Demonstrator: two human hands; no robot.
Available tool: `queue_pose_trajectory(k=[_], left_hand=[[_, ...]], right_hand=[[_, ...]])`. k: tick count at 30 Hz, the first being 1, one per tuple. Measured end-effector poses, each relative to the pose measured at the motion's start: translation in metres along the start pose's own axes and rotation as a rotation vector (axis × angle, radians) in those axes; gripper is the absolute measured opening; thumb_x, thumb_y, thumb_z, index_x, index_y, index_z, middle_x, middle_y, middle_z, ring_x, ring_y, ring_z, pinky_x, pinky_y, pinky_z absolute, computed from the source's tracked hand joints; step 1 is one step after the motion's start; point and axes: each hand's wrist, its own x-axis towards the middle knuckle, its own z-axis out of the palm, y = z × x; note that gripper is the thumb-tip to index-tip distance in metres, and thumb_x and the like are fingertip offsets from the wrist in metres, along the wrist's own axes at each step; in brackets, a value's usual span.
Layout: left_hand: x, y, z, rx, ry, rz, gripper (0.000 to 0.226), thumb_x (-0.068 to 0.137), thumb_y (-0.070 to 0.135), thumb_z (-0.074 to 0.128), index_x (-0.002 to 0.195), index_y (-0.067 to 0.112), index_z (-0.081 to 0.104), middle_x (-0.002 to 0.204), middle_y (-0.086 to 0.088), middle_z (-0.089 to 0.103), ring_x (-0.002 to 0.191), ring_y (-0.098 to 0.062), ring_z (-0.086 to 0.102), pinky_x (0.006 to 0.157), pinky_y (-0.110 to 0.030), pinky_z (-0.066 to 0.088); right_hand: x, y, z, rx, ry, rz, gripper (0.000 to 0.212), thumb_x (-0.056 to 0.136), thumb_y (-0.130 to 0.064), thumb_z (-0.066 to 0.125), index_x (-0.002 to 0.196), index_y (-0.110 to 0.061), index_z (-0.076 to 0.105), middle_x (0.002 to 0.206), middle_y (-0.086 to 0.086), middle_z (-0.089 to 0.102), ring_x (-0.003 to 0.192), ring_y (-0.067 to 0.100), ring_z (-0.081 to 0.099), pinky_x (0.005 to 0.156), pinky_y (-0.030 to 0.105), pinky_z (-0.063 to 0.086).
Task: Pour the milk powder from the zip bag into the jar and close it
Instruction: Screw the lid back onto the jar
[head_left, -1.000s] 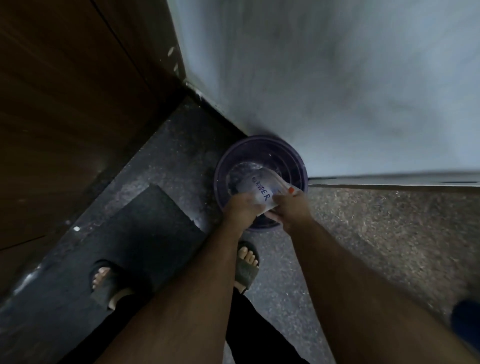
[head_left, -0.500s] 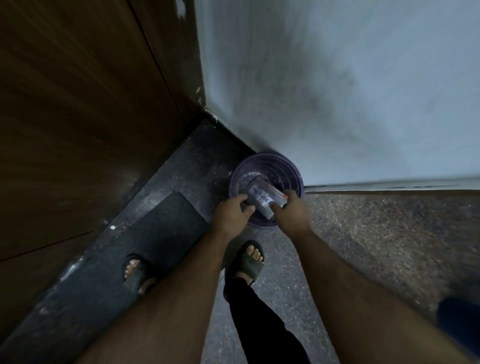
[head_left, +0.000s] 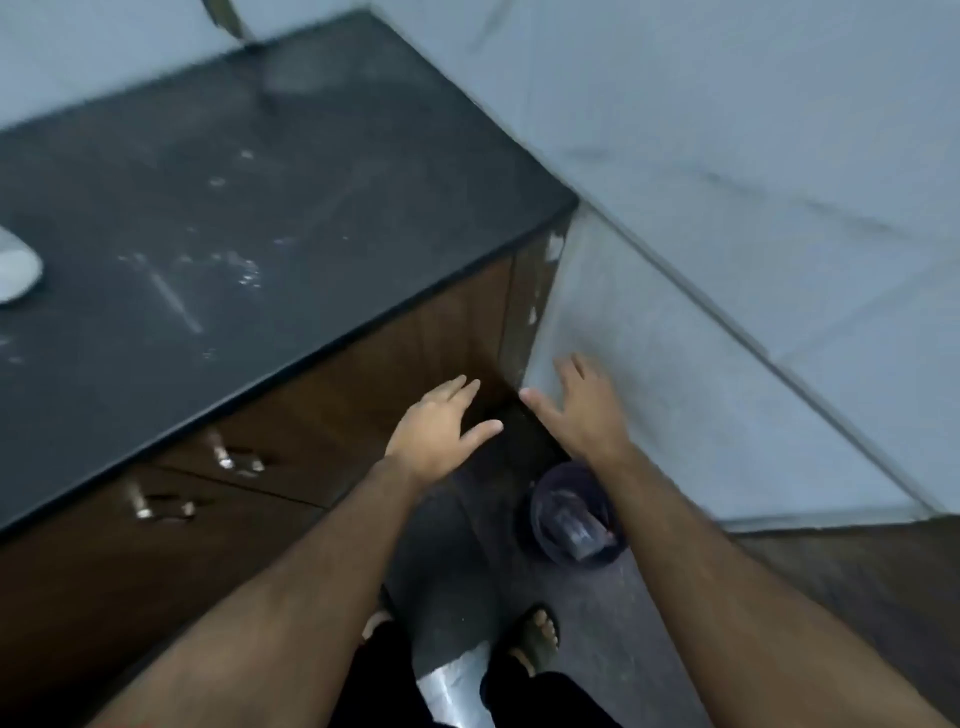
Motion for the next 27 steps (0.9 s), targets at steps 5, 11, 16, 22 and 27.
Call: queue_pose_trajectory(k=[5, 11, 16, 22, 27], left_hand=[[-0.038, -0.011, -0.079, 0.027, 0.206, 0.050, 0.076, 0.093, 0.066, 0.042, 0.155, 0.023, 0.031, 0.163, 0.001, 0.030, 0.150, -0.016, 0.026, 0.120, -0.033, 0.023], [-0.065, -0.069, -0.175, 0.066, 0.421, 0.004, 0.079, 0.092, 0.070, 0.040, 0.155, 0.024, 0.030, 0.163, 0.003, 0.029, 0.150, -0.016, 0.026, 0.120, -0.039, 0.027], [-0.094, -0.148, -0.236, 0.089, 0.491, -0.094, 0.080, 0.091, 0.070, 0.043, 0.155, 0.023, 0.031, 0.163, 0.001, 0.029, 0.150, -0.018, 0.026, 0.119, -0.035, 0.024], [-0.129, -0.226, -0.281, 0.061, 0.541, -0.195, 0.080, 0.090, 0.069, 0.046, 0.154, 0.023, 0.033, 0.163, 0.000, 0.030, 0.149, -0.018, 0.028, 0.119, -0.038, 0.026], [-0.145, -0.271, -0.293, 0.002, 0.614, -0.298, 0.073, 0.092, 0.062, 0.051, 0.151, 0.020, 0.039, 0.159, -0.002, 0.037, 0.145, -0.021, 0.035, 0.116, -0.037, 0.032]], right_hand=[[0.008, -0.085, -0.045, -0.026, 0.115, -0.181, 0.079, 0.093, -0.065, 0.052, 0.152, -0.015, 0.042, 0.161, 0.014, 0.035, 0.151, 0.032, 0.027, 0.121, 0.047, 0.027], [0.027, -0.196, -0.055, -0.056, 0.173, -0.337, 0.080, 0.090, -0.068, 0.053, 0.151, -0.017, 0.044, 0.160, 0.012, 0.038, 0.150, 0.030, 0.028, 0.116, 0.050, 0.033], [0.039, -0.292, -0.032, -0.037, 0.132, -0.425, 0.084, 0.087, -0.070, 0.057, 0.152, -0.019, 0.041, 0.161, 0.010, 0.035, 0.151, 0.028, 0.026, 0.116, 0.051, 0.032], [0.043, -0.384, 0.005, -0.004, 0.039, -0.482, 0.078, 0.088, -0.060, 0.064, 0.151, -0.021, 0.042, 0.160, 0.007, 0.038, 0.150, 0.025, 0.028, 0.117, 0.048, 0.032], [0.049, -0.429, 0.030, 0.050, -0.041, -0.545, 0.070, 0.089, -0.047, 0.068, 0.149, -0.018, 0.045, 0.153, 0.002, 0.046, 0.143, 0.024, 0.038, 0.114, 0.045, 0.038]])
